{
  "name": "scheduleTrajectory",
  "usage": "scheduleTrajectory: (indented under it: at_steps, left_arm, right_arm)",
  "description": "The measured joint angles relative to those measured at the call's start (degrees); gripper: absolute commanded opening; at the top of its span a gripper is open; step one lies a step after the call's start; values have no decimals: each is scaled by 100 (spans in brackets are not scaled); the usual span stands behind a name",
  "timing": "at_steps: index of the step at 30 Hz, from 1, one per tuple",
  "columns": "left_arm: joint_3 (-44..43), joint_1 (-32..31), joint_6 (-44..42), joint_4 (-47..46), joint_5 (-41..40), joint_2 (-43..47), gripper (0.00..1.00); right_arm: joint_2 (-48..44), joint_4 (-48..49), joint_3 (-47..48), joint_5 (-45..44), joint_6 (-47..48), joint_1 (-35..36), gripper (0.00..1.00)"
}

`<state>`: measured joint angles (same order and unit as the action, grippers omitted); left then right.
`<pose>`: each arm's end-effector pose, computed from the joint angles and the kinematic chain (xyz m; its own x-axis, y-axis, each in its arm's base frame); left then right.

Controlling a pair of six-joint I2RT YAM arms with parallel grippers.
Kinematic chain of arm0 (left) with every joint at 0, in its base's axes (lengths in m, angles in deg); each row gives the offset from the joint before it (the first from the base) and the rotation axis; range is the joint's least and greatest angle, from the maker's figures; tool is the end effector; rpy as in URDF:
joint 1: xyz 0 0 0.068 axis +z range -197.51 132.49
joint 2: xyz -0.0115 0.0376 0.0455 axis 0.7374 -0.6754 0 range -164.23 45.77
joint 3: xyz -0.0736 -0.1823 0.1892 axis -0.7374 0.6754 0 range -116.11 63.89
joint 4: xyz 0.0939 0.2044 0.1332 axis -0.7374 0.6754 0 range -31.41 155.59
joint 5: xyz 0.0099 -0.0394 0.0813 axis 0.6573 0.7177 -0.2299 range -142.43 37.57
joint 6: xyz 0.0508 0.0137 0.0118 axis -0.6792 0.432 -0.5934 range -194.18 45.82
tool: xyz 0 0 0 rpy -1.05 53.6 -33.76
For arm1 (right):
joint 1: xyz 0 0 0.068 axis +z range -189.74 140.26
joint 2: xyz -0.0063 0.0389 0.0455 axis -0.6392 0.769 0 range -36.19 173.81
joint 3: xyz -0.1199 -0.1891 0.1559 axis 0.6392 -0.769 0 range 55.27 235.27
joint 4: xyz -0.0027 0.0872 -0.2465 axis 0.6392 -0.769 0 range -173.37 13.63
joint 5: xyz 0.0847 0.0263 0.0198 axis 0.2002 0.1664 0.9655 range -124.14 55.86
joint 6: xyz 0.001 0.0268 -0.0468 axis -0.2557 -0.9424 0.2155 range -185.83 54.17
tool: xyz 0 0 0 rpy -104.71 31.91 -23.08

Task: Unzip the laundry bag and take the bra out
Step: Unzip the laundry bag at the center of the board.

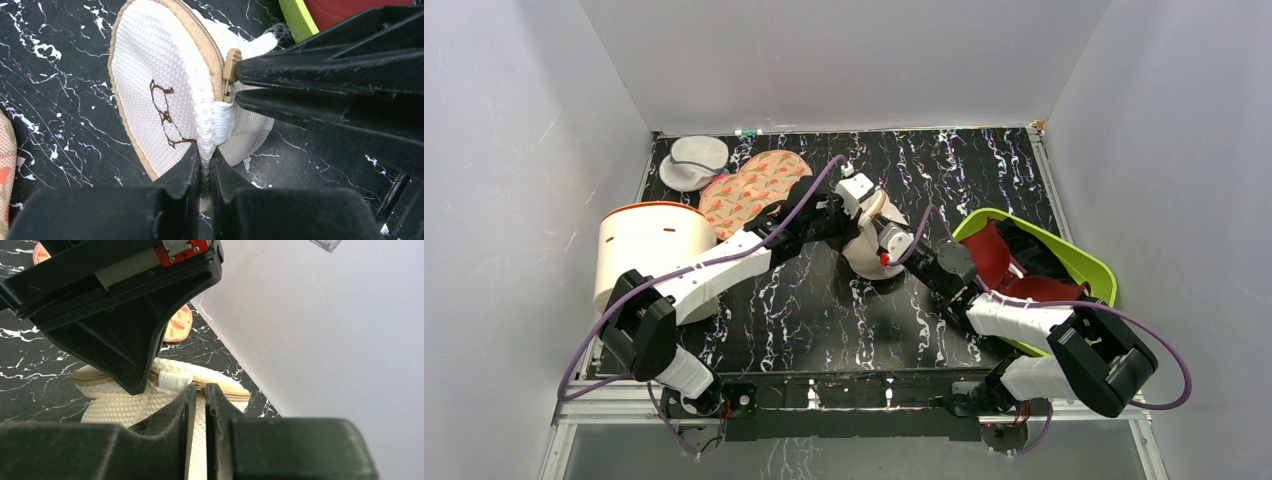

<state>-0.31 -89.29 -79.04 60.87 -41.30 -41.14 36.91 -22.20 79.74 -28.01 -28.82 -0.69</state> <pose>0.2590 -0.2407 0.2919 -0.2475 0.3327 -0.9100 0.8081 0.5891 -0.0044 0.1988 0.1662 0.2323 0.4866 -0.3760 -0.7886 -0.5210 0.5997 -0.6074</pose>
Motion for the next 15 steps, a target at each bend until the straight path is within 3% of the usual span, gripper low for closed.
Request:
scheduleTrajectory:
  at_steps: [2, 15]
  left_arm:
    - [0, 0, -2, 0, 0, 0, 0]
    - [13, 0, -164, -46, -4, 2, 0]
  right_arm:
    - [-2, 0, 0, -15, -13, 0, 0]
    - [-7, -269, 68, -640, -420, 0, 0]
